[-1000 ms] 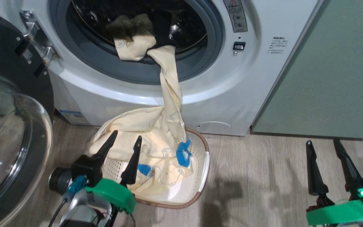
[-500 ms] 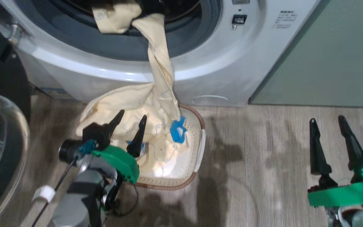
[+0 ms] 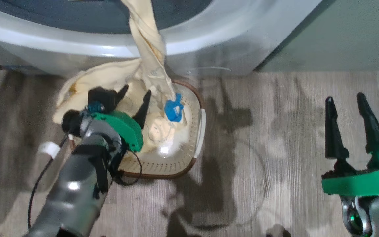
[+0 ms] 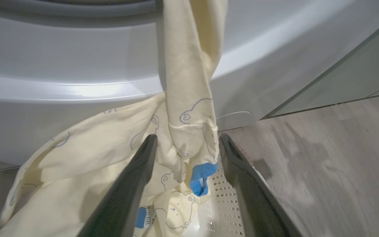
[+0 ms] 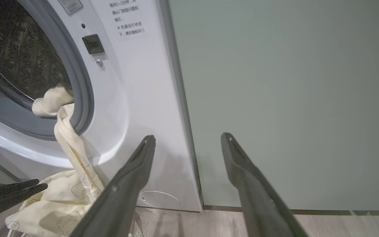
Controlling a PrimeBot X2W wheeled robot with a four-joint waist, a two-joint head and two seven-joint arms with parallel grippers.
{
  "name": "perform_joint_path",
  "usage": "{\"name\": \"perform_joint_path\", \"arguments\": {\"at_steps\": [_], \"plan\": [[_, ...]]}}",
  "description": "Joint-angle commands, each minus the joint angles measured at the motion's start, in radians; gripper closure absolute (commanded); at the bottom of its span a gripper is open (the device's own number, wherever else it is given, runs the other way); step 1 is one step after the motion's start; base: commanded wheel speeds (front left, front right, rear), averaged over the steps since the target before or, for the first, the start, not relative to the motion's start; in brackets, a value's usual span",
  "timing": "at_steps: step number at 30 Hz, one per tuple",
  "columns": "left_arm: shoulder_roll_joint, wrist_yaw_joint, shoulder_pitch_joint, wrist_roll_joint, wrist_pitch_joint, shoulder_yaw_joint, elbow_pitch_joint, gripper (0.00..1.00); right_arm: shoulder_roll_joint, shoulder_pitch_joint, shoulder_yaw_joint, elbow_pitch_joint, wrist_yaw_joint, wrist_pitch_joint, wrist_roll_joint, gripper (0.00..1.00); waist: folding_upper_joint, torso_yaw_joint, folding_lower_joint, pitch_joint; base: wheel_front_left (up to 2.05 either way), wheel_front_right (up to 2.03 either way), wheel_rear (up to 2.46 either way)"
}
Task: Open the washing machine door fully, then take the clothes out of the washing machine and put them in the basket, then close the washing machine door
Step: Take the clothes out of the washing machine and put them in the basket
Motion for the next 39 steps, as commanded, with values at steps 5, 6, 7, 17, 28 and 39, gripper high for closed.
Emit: {"name": "perform_joint_path", "arguments": {"at_steps": [5, 6, 7, 17, 28, 39], "plan": [[0.039, -0.024, -0.137, -0.011, -0.032, 0.027, 0.143, 0.00, 0.000, -0.043, 0.029, -0.038, 0.004, -0.009, 0.028, 0.00, 0.0000, -0.057, -0.0002, 0.093, 0.00, 0.00, 0.00], [0.044, -0.021, -0.156, -0.008, -0.034, 0.026, 0.170, 0.00, 0.000, -0.047, 0.030, -0.039, 0.004, -0.009, 0.032, 0.00, 0.0000, -0.063, -0.0002, 0.102, 0.00, 0.00, 0.00], [0.046, -0.021, -0.176, -0.010, -0.036, 0.028, 0.195, 0.00, 0.000, -0.051, 0.031, -0.039, 0.004, -0.009, 0.035, 0.00, 0.0000, -0.068, -0.0002, 0.111, 0.00, 0.00, 0.00], [0.071, -0.035, -0.332, -0.026, -0.067, 0.038, 0.369, 0.00, 0.000, -0.075, 0.044, -0.042, 0.004, -0.009, 0.063, 0.00, 0.0000, -0.104, -0.0002, 0.167, 0.00, 0.00, 0.00], [0.083, -0.029, -0.423, -0.061, -0.084, 0.064, 0.483, 0.21, 0.000, -0.094, 0.063, -0.036, 0.004, -0.009, 0.080, 0.00, 0.0000, -0.132, -0.0002, 0.190, 0.00, 0.00, 0.00], [0.079, -0.019, -0.409, -0.047, -0.089, 0.049, 0.473, 1.00, 0.000, -0.087, 0.050, -0.031, 0.004, -0.009, 0.075, 0.00, 0.0000, -0.120, -0.0002, 0.184, 0.00, 0.00, 0.00]]}}
